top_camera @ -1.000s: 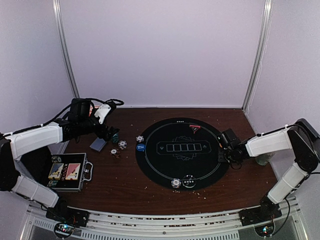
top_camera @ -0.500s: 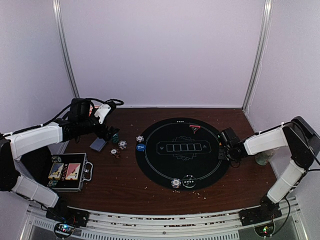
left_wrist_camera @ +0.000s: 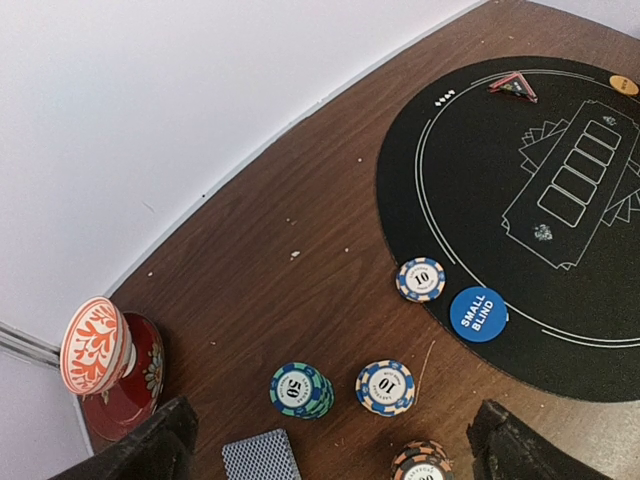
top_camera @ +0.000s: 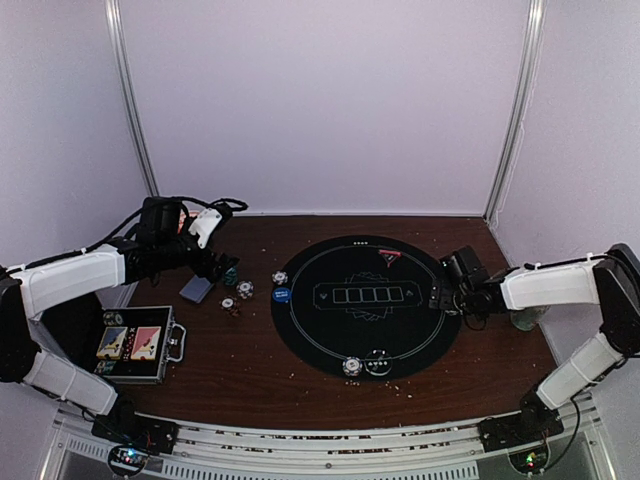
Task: Distribute texas hold em gaming equipment
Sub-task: Place the poker chips pile in the big blind area, then pick up the poker chip from the pile of poker chips.
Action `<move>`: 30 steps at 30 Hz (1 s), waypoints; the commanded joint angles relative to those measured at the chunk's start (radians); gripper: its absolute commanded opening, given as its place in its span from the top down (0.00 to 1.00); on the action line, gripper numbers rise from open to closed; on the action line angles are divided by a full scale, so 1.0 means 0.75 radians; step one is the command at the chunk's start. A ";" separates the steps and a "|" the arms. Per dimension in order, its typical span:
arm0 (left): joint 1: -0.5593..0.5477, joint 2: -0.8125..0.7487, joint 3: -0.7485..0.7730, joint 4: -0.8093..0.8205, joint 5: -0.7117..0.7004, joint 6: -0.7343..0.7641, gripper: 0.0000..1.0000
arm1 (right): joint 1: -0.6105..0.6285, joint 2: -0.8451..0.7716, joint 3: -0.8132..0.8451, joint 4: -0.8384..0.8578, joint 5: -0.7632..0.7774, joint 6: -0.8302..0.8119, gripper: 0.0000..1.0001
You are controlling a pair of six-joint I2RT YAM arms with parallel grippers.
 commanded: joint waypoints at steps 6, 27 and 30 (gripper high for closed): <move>0.014 -0.012 -0.015 0.051 0.049 0.029 0.02 | 0.242 -0.236 0.206 -0.194 0.052 -0.091 0.00; 0.018 0.236 0.054 -0.006 -0.007 0.063 0.02 | 0.415 -0.100 0.118 0.071 0.015 -0.102 0.00; 0.030 0.247 0.069 -0.025 -0.002 0.051 0.02 | 0.416 -0.078 0.124 0.071 0.009 -0.104 0.00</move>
